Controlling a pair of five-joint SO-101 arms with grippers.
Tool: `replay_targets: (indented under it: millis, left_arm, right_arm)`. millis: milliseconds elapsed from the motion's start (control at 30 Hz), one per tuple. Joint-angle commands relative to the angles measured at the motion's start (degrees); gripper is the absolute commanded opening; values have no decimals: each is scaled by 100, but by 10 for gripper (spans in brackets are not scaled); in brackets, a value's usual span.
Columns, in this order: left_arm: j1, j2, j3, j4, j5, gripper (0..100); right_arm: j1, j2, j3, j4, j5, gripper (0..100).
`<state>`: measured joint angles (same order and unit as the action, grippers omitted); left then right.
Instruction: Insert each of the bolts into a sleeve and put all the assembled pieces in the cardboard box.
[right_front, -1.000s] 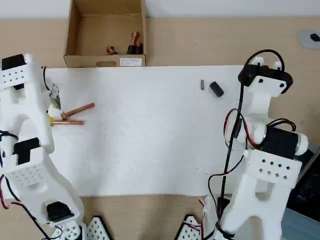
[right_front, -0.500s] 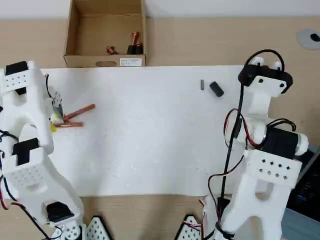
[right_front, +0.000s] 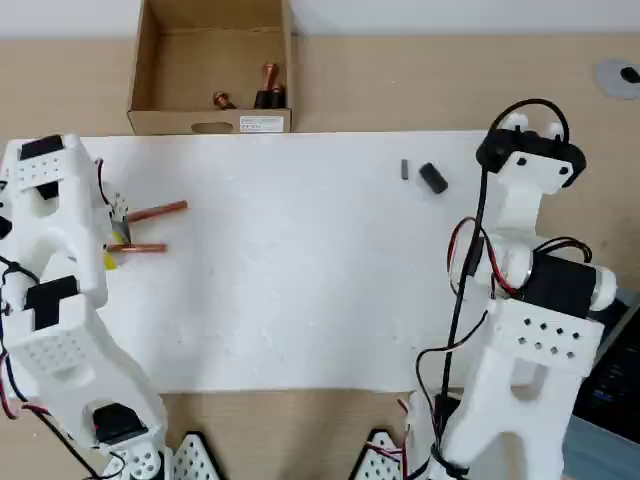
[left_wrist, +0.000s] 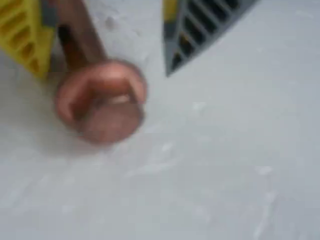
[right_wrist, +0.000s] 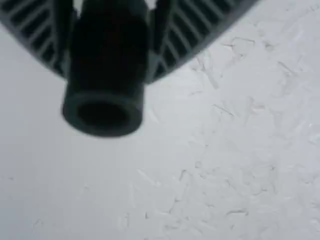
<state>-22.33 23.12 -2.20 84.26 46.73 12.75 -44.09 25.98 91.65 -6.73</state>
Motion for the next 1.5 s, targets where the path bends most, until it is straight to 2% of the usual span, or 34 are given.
replay_targets:
  millis: [0,100,233,533,700,933,1100,1267,1467]
  left_arm:
    - [-44,-22,360,-360,44,116]
    - [-44,-22,607,-756,26,0]
    - [-44,-22,782,-1011,26,5]
    - [-9,-84,659,-967,-18,3]
    - [0,-84,-202,-53,-237,2]
    - [149,-92,-2690,1530,-870,2]
    - [369,-593,-3613,1635,-1433,2]
    - [1002,-1895,-3086,1635,-2180,2]
    - [1644,-3881,-1644,1626,-3121,2]
  right_arm:
    - [31,-180,4,-105,-44,10]
    - [31,-180,4,-105,-44,10]
    - [31,-180,4,-105,-44,10]
    - [31,-180,-48,-97,-18,10]
    - [31,-180,-479,-18,0,10]
    - [22,-180,-1332,290,484,10]
    - [22,-180,-1895,607,835,10]
    - [40,-180,-2378,941,1108,10]
    - [75,-716,-2448,1064,1609,9]
